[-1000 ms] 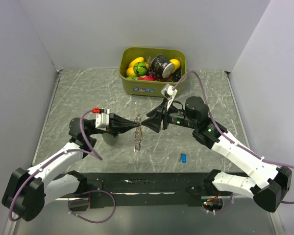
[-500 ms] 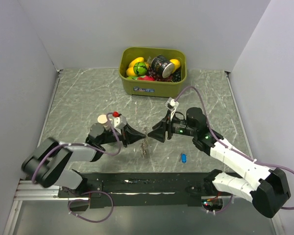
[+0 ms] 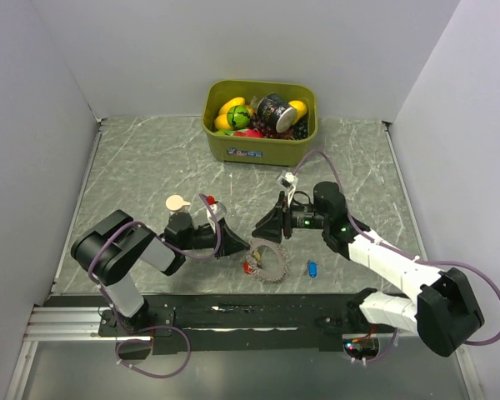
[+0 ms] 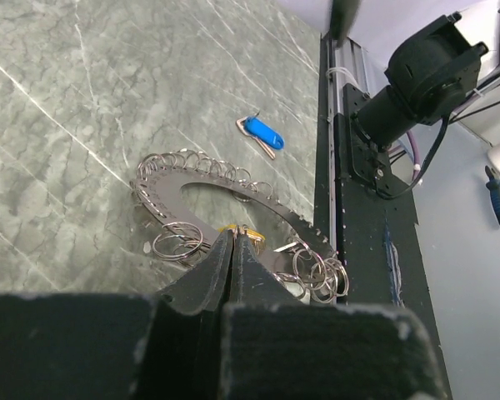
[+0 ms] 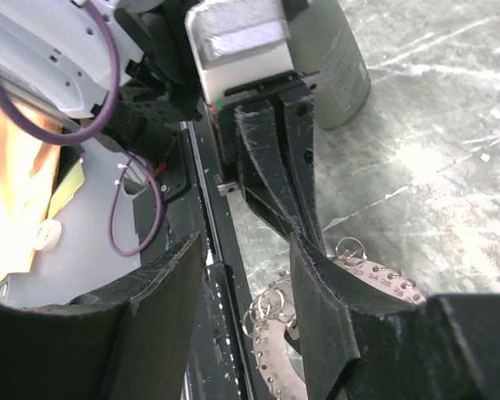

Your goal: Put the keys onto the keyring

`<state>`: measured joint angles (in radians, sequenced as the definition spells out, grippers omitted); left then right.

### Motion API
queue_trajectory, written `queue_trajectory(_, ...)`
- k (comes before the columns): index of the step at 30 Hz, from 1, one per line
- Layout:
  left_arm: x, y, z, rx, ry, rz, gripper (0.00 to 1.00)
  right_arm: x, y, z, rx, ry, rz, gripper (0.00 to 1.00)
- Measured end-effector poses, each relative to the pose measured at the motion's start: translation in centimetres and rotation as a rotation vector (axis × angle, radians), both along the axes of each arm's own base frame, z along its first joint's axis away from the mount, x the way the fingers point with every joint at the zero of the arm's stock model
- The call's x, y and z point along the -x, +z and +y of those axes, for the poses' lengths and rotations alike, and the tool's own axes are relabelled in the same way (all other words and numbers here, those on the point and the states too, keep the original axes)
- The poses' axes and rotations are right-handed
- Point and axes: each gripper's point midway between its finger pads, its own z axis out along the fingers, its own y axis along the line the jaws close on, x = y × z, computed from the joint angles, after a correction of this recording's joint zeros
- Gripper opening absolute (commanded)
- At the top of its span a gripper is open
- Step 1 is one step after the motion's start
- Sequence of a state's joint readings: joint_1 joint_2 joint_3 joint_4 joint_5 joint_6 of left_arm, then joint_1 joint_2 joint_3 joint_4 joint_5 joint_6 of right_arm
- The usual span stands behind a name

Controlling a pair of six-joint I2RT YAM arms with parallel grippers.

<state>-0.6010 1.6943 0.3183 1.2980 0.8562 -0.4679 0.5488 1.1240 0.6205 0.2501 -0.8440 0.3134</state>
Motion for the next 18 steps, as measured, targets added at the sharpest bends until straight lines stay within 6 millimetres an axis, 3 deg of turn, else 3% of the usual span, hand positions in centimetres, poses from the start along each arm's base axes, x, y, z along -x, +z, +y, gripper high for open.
queue_trajectory(9,0.2,-0.2,0.0,-0.002,-0.012,0.002,0.01,-0.3,-3.1,0.4,0.035,0.036,0.064,0.44)
queue_trajectory(18,0.0,-1.1,0.1,-0.022,-0.001,-0.016,0.01,-0.2,-7.6,0.2,0.102,0.030,0.177,0.47)
